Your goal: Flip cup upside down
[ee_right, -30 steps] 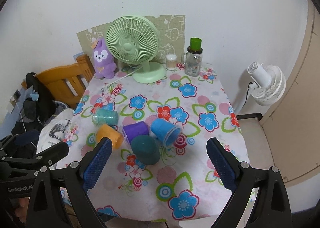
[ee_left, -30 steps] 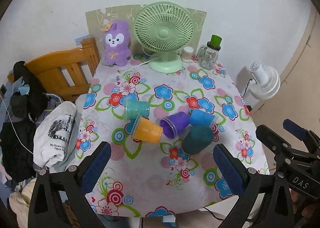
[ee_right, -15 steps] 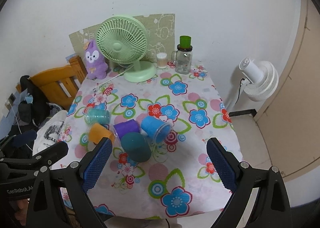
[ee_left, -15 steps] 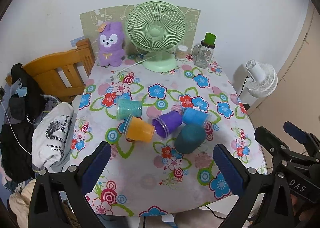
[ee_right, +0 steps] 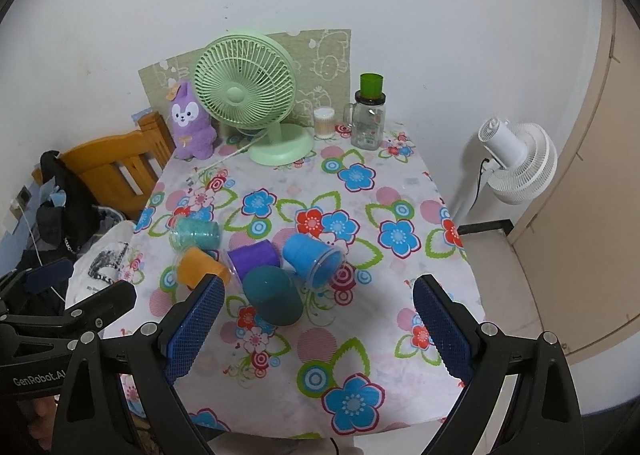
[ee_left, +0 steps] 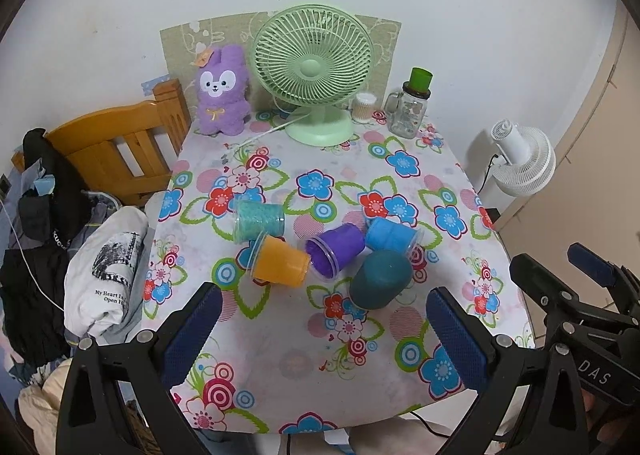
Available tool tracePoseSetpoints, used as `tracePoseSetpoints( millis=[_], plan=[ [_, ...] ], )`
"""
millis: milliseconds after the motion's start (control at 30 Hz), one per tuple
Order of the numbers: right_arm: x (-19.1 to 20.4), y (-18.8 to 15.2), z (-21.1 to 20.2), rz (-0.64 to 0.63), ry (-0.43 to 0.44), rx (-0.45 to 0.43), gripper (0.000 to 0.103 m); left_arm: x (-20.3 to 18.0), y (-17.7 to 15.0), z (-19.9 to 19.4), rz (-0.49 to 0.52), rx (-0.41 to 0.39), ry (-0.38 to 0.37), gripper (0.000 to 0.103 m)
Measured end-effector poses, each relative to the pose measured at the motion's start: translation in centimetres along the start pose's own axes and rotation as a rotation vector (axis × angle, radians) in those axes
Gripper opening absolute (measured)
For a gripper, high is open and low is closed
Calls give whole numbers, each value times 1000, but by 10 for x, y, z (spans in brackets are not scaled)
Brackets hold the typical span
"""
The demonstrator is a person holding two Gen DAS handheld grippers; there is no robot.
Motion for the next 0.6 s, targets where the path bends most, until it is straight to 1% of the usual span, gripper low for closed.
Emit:
tracePoseSetpoints(
  millis=[333,600],
  plan=[
    [4,2,0,-9,2,-5,97,5,1,-3,-4,-7,2,103],
    [6,1,3,-17,-13,-2,97,4,3,-3,8,-5,5,103]
  ],
)
Point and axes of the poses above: each gripper's, at about its wrist camera, not at the fingertips, and z roughly the way its jaws point, x to its left, y to its top, the point moved 5 cm from there along z, roughly the way its jaws point, and after that the axes turned 11 degrees about -x, right-handed, at the moved point
